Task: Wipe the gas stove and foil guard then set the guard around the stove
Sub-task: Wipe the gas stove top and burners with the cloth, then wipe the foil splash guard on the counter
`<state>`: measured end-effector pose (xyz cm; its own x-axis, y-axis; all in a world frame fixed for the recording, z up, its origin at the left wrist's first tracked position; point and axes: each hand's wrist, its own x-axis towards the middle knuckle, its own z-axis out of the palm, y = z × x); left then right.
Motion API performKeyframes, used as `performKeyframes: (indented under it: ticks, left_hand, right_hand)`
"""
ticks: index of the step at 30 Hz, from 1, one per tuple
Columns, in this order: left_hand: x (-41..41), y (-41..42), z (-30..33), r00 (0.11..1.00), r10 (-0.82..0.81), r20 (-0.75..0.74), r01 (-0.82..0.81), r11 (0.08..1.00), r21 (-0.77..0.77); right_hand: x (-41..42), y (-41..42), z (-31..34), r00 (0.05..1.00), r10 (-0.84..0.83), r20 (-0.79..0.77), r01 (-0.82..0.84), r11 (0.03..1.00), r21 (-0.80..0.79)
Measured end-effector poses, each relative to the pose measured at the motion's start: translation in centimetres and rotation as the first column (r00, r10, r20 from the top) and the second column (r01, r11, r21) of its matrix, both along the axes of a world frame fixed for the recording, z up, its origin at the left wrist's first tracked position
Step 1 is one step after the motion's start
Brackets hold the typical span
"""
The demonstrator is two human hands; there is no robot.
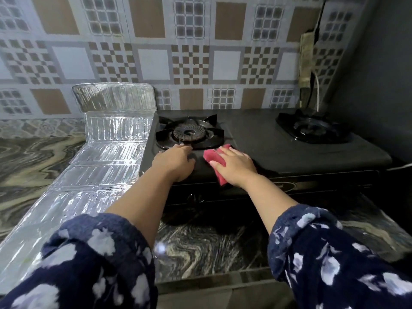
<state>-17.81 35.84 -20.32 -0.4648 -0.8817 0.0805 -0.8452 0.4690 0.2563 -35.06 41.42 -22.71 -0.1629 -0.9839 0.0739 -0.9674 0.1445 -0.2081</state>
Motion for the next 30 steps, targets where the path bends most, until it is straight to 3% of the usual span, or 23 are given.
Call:
performKeyframes:
  ticks: [8, 16, 23, 30]
  left_hand:
    - [5.6, 7.6, -2.2, 0.993, 0.116, -0.032, -0.116, 0.993, -0.016]
    - [14.7, 15.5, -5.5, 0.925, 0.378, 0.048, -0.381, 0.920, 0.090]
    - [21.4, 19.2, -8.6, 0.845, 0.532, 0.062, -0.531, 0.818, 0.223]
    - [26.6, 17.6, -11.4, 0.780, 0.624, 0.051, -0.614, 0.747, 0.254]
  right_hand:
    - [6.9, 3.8, 0.0, 0.957, 0.275, 0.089, -0.267, 0.959, -0.094]
    - [16.4, 7.3, -4.4, 0.839, 0.468, 0.278, -0.437, 0.884, -0.169]
    - [24.2, 7.1, -8.0, 0.783, 0.604, 0.151, -0.606, 0.795, -0.036]
    - [29.3, 4.5, -9.9, 0.720, 0.690, 0.080, -0.694, 0.719, 0.043]
